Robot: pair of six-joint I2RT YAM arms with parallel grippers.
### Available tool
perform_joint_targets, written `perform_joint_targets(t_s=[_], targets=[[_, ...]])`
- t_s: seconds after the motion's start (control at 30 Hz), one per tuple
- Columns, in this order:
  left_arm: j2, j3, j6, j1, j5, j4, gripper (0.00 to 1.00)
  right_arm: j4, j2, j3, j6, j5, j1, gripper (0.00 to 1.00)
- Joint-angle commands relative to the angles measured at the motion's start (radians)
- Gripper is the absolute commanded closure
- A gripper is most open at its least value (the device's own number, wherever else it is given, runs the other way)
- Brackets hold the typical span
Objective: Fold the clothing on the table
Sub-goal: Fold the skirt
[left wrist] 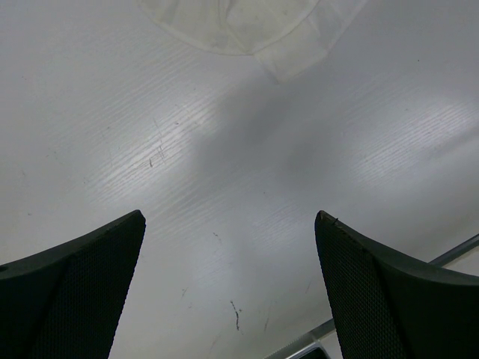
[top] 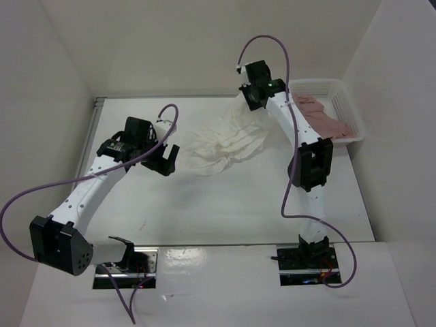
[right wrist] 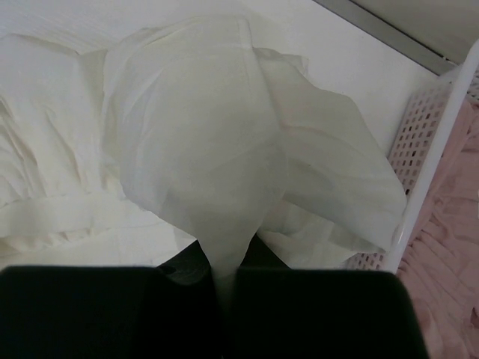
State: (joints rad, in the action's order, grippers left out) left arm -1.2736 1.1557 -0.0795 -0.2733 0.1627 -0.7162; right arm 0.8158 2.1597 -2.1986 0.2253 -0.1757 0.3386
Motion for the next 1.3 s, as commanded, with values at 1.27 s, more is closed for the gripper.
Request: perform_joint_targets(t_s=[1.27], targets=[[0.304, -0.042, 0.118, 0.127, -0.245, 0.152, 0.00, 0.310, 0.285, -0.424, -0.090, 0.137, 0.448, 1.00]])
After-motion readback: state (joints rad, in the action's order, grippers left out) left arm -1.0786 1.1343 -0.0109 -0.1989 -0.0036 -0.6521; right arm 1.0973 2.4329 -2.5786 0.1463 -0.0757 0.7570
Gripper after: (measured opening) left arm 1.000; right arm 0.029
